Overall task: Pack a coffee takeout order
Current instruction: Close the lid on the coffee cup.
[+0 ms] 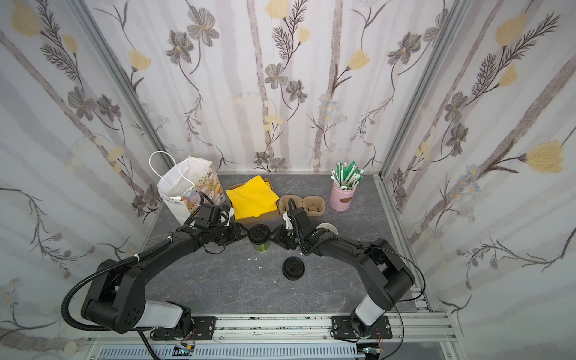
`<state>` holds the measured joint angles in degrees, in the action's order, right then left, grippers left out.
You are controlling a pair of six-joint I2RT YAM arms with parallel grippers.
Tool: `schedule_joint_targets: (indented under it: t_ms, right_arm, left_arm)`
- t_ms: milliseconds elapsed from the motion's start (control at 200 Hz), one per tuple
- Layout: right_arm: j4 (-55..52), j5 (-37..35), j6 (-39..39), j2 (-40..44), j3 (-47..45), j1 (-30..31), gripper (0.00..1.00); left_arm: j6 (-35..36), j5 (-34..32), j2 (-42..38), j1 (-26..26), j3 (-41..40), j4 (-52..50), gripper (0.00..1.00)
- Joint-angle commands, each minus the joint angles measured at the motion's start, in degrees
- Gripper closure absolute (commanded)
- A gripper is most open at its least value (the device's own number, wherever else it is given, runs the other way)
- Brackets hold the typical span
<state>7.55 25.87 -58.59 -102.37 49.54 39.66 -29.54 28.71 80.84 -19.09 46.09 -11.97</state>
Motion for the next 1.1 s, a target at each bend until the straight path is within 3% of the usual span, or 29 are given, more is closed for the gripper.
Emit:
schedule_joint_targets:
  t_ms: [0, 120, 435, 669, 829, 919, 1094]
  right_arm:
    - [-5.26, 0.35, -1.90, -1.69, -2.59, 0.08, 0.66]
    - [-7.29, -0.61, -0.47, -0.81, -0.58, 0.18, 0.65]
    - [-23.20, -10.30, 8.23, 0.68, 14.78, 1.16, 0.56]
    - [-26.14, -11.63, 9.25, 0.99, 16.65, 2.03, 0.54]
    - [-32.65, -17.89, 13.60, 0.91, 22.39, 3.76, 0.50]
    - [-37.31, -22.91, 17.67, -0.44, 28.40, 5.67, 0.50]
    - [-47.37, -29.60, 23.41, -7.32, 41.64, 10.09, 0.39]
  left_arm:
    - [0.10, -0.83, 0.09, -0.16, -0.10, -3.68, 0.47]
    - [0.15, -0.54, -0.33, -0.22, 0.52, -3.68, 0.47]
    - [0.10, 0.36, -0.86, -0.16, 3.44, -3.68, 0.47]
    - [0.41, 0.07, -1.73, -0.11, 3.22, -3.68, 0.46]
    - [-0.06, -0.39, -3.16, -0.11, 3.40, -3.68, 0.46]
    - [-0.74, -2.33, -5.60, -0.07, 3.88, -3.68, 0.46]
    - [-3.62, -9.48, -11.80, 0.53, 3.50, -3.68, 0.44]
